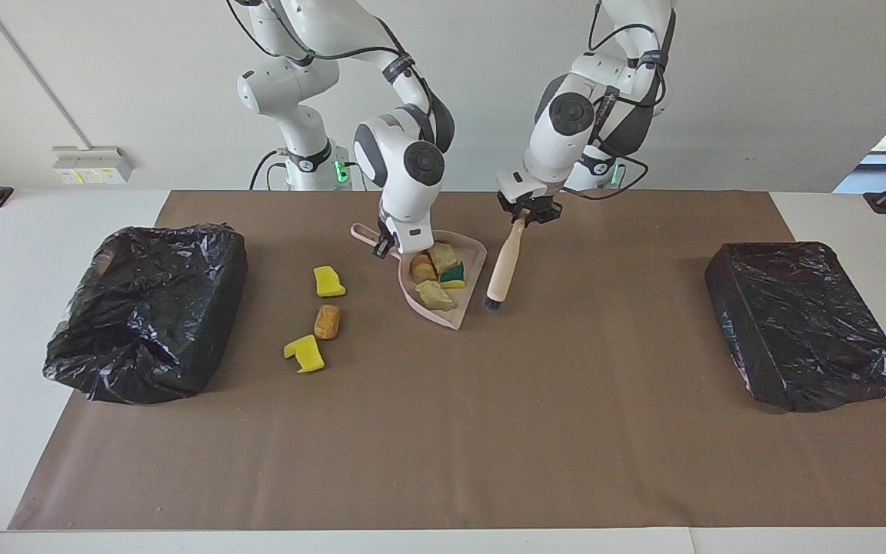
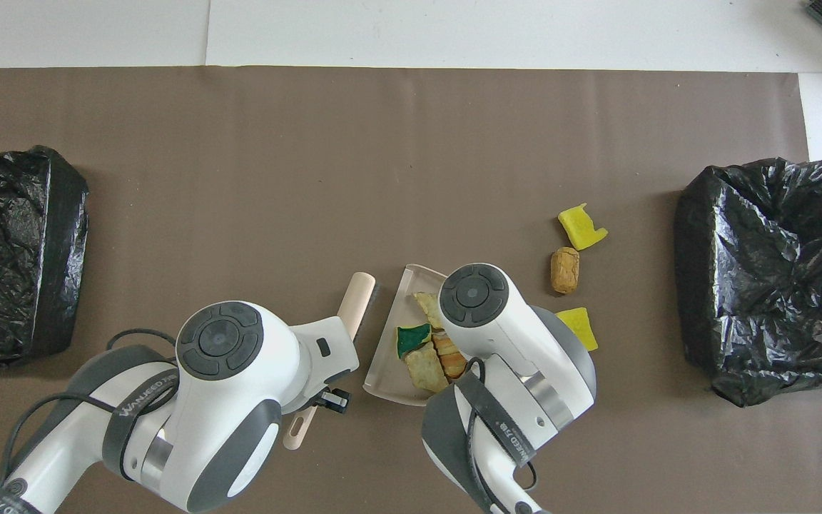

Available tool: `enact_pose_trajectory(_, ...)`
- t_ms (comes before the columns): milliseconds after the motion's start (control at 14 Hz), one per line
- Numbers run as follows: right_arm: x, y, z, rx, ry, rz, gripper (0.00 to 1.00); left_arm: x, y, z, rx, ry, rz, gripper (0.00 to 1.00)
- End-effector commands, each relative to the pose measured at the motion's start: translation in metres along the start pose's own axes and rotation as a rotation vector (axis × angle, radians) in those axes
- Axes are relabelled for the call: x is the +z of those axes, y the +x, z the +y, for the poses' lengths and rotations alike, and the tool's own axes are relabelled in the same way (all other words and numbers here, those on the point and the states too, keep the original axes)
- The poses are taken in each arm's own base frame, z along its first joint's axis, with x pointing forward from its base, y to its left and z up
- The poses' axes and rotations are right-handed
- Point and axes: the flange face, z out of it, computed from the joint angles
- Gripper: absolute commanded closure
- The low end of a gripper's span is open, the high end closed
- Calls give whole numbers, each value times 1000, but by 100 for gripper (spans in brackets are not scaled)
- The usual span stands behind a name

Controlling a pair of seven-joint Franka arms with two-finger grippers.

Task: Sweep and dump trash in bin
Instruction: 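Carry the dustpan with the right gripper to the black bag and tip it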

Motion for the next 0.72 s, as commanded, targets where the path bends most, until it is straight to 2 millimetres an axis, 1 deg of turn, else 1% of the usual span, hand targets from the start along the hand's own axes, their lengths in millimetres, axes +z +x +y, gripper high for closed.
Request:
enact_pose_trajectory(0,-16,-27,9,5,-40,29,100,-1,-3,-7,-100,33,7,100)
enact_pose_trajectory(143,-38,-62,34,-38,-73,67,100,0,-6,0,-162,41,15,100)
enact_pose_trajectory(287,-62,-105,61,-13,-88,122,100,2,-11,8,-227,34,50,100)
enact_pose_trajectory(358,-76,-128,78,15,-97,148,100,9,-16,19,-248,35,63,100)
enact_pose_trajectory(430,-89,-154,96,44,-98,165,100,10,-20,29,-283,30,80,100)
enact_pose_trajectory(502,-103,-182,115,76,-98,180,100,13,-25,45,-299,32,84,100)
enact_pose_trajectory(573,-111,-214,135,101,-92,189,100,16,-32,62,-300,37,84,100)
enact_pose_trajectory(645,-112,-248,154,106,-88,197,100,23,-40,82,-323,43,81,100)
